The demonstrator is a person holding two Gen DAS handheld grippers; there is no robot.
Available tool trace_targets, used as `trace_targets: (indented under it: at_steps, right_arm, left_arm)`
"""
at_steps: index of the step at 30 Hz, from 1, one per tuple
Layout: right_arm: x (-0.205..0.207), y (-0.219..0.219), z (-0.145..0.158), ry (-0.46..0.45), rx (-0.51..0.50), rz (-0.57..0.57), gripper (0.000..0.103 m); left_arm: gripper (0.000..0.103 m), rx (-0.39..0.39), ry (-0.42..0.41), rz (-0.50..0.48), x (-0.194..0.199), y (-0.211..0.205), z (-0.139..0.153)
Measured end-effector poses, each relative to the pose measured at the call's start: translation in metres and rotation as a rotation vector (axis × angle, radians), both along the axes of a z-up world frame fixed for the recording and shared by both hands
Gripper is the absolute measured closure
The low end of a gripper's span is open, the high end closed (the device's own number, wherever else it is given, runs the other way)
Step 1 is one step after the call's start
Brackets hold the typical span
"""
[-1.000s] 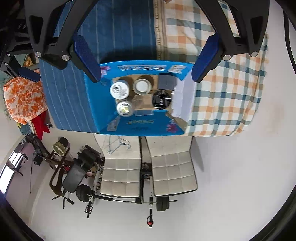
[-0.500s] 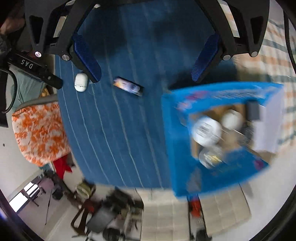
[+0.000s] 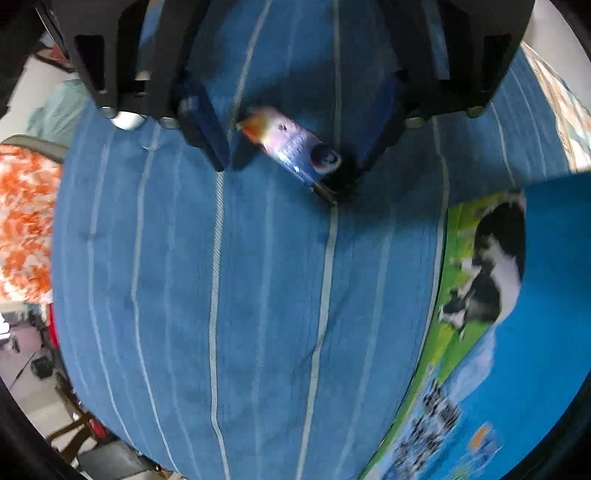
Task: Organize rigid objects
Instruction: 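Grasp the small printed bottle with the left tool while the right tool grasps the white earbud case, then carry the bottle and earbud case into the blue box and open both tools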
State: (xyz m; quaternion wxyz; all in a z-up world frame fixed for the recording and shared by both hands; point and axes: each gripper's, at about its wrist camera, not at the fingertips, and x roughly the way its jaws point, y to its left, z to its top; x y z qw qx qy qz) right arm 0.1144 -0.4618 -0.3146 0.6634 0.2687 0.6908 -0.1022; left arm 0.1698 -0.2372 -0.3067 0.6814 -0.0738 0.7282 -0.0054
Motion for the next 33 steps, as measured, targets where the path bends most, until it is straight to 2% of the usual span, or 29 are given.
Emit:
trace_targets:
  at_steps: [1, 3, 4, 5, 7, 10, 12, 15, 17, 18, 22, 28, 33]
  right_arm:
    - [0.003, 0.001, -0.004, 0.006, 0.002, 0.009, 0.013]
    - [0.007, 0.008, -0.010, 0.025, 0.014, 0.033, 0.025]
    - [0.008, 0.012, -0.012, 0.038, 0.003, 0.058, 0.026]
    - [0.010, 0.016, -0.011, 0.033, -0.025, 0.083, 0.029]
    - [0.009, 0.026, -0.009, 0.045, -0.091, 0.152, 0.041]
    - [0.009, 0.034, -0.009, 0.057, -0.127, 0.206, 0.041]
    - [0.012, 0.038, -0.010, 0.076, -0.149, 0.225, 0.041]
    - [0.016, 0.048, -0.008, 0.084, -0.193, 0.244, 0.041]
    - [0.016, 0.051, -0.006, 0.070, -0.206, 0.241, 0.047]
    - [0.015, 0.056, -0.003, 0.062, -0.208, 0.249, 0.054]
    - [0.012, 0.065, 0.001, 0.049, -0.203, 0.272, 0.054]
    - [0.000, 0.072, 0.016, -0.003, -0.156, 0.265, 0.054]
    - [-0.007, 0.089, 0.039, -0.056, -0.162, 0.282, 0.054]
  left_arm:
    - [0.055, 0.017, -0.004, -0.023, 0.000, -0.004, 0.000]
    - [0.068, 0.038, -0.028, -0.103, -0.004, -0.015, 0.004]
    - [0.071, 0.039, -0.037, -0.141, -0.008, -0.019, 0.006]
    - [0.073, 0.037, -0.039, -0.189, -0.013, -0.023, 0.007]
    - [0.075, 0.036, -0.038, -0.253, -0.024, -0.026, 0.010]
    - [0.074, 0.028, -0.019, -0.274, -0.035, -0.027, 0.006]
    - [0.074, 0.021, -0.037, -0.247, -0.039, -0.025, 0.007]
    - [0.075, 0.057, -0.043, -0.259, -0.041, -0.032, 0.008]
    - [0.077, 0.064, -0.055, -0.270, -0.037, -0.043, 0.010]
    - [0.077, 0.057, -0.059, -0.272, -0.036, -0.044, 0.010]
    - [0.079, 0.029, -0.048, -0.257, -0.038, -0.030, 0.016]
    - [0.080, -0.021, -0.082, -0.263, -0.047, -0.019, 0.038]
    - [0.080, -0.050, -0.138, -0.295, -0.049, -0.026, 0.066]
